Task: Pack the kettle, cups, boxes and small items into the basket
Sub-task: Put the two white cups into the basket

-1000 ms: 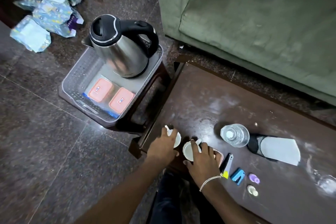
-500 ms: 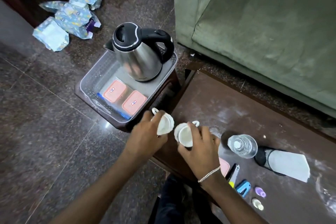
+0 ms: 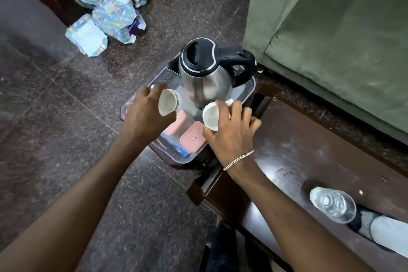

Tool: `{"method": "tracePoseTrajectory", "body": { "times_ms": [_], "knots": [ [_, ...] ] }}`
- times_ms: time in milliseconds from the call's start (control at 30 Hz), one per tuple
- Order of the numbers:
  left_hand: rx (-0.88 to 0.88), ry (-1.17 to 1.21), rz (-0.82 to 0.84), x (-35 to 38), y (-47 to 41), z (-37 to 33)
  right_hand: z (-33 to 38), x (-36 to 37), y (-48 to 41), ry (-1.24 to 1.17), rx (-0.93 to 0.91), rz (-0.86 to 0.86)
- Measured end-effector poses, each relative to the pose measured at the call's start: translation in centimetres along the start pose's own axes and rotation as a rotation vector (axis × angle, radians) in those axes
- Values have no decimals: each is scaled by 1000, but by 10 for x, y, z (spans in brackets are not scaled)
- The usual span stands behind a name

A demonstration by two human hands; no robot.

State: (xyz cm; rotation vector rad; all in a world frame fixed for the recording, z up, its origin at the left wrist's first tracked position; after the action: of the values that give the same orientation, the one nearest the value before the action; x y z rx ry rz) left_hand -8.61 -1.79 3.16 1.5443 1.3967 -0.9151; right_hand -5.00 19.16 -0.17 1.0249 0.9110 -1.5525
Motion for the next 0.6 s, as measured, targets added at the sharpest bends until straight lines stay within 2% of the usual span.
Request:
{"method": "tracePoseTrajectory", "body": {
  "times_ms": [233, 600],
  "knots": [
    [39, -57, 43, 23, -43, 20, 10, 33, -8, 146, 21, 17],
    [50, -20, 103, 46, -71, 38, 4, 54, -12, 129, 85, 173]
  ]
}}
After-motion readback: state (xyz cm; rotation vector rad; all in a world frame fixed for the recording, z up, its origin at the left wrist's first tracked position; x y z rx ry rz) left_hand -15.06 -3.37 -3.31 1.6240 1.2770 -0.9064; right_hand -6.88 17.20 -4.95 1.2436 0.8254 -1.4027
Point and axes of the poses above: each hand's wrist, its own y-axis away from the middle knuckle, its own x-axis out of the palm, z = x × y, the point moved 5 cm from there along -y, towards the middle knuckle, and after that the axes turned 9 degrees about x, right-handed, at the moved point
